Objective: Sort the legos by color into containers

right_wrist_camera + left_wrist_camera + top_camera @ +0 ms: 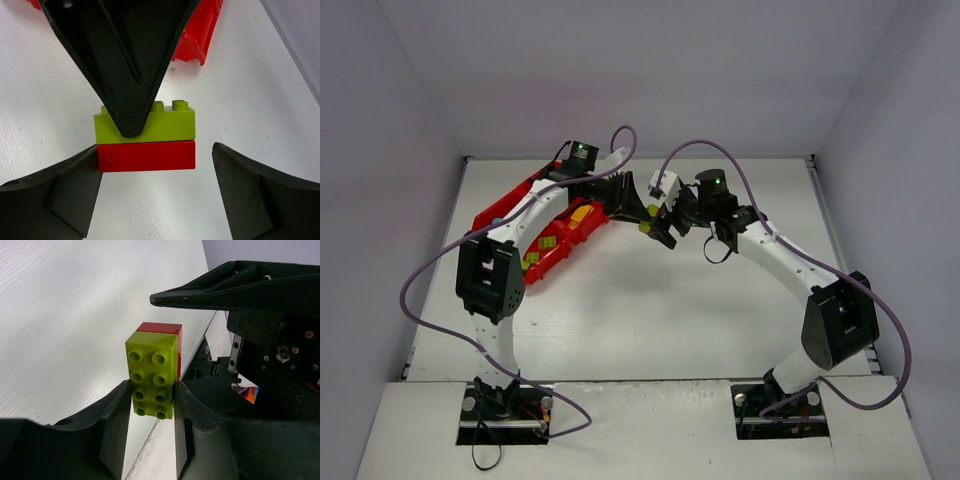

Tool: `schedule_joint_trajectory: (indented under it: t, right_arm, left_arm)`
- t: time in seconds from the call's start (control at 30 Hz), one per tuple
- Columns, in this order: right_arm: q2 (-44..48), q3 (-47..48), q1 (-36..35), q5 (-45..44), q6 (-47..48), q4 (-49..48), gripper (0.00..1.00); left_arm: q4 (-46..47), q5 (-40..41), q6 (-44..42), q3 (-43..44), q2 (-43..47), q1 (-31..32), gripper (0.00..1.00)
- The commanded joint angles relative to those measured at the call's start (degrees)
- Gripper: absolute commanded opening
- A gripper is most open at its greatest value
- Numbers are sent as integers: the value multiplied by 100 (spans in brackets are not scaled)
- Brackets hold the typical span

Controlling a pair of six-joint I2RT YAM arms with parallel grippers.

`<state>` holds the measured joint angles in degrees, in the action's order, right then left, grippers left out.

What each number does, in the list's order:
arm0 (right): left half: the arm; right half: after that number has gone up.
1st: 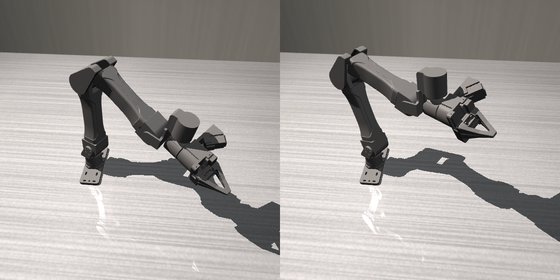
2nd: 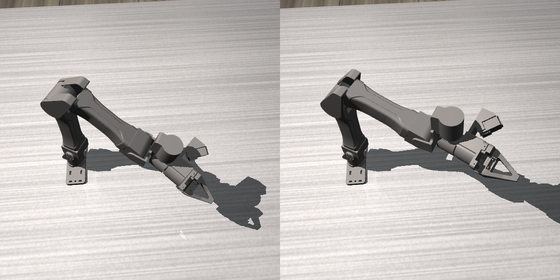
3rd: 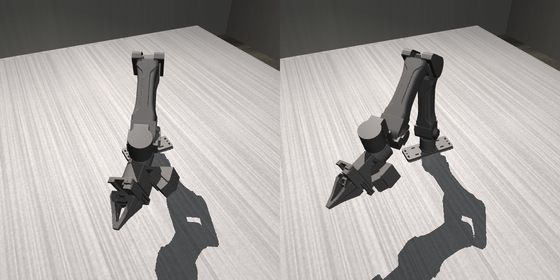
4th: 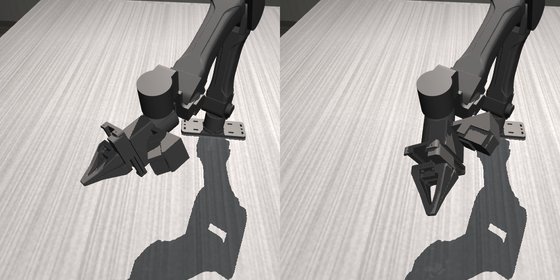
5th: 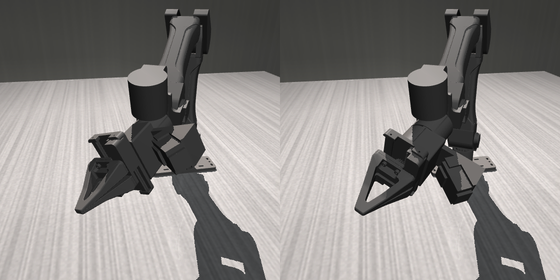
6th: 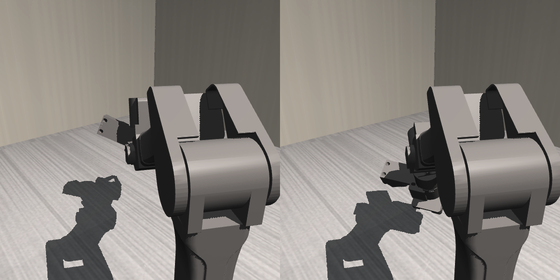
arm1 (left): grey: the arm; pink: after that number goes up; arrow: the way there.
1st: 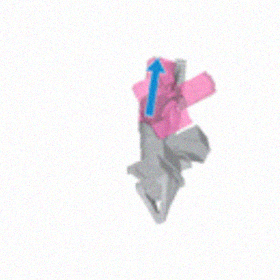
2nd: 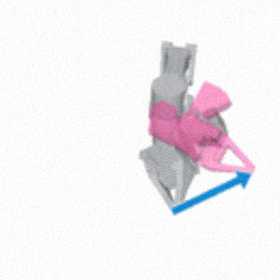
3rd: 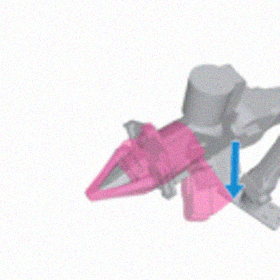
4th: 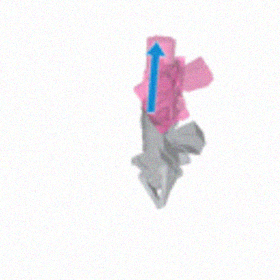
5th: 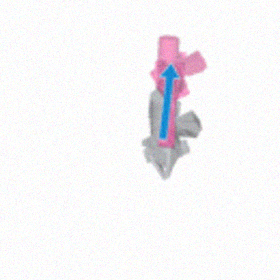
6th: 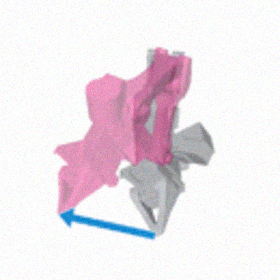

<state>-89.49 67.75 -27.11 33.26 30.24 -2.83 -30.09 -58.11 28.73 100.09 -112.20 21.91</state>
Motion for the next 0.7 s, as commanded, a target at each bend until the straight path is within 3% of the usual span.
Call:
schedule_joint_trajectory:
  t: [0.0, 0.1, 0.13, 0.23, 0.27, 0.47, 0.67]
  right_arm:
    - [29, 309, -57, 225, -18, -394, 81]
    - [11, 292, -57, 295, -27, -394, 67]
    - [2, 292, -57, 304, -44, -394, 55]
    - [37, 248, -57, 278, -27, -385, 34]
    - [55, 196, -57, 261, -18, -376, 22]
    - [265, -85, -22, 41, 26, -306, 9]
    - [503, -375, 39, -144, 70, -165, 5]
  left_arm:
    - [337, -210, 71, 54, 269, 50, 12]
    - [486, -245, 159, -25, 339, 59, 12]
    - [512, -262, 185, -42, 339, 59, 12]
    - [486, -254, 151, -43, 374, 50, 12]
    - [460, -271, 133, -43, 375, 50, 12]
    - [30, -236, -166, 150, 383, -99, 12]
    - [-278, -289, -394, 283, 471, -486, 11]
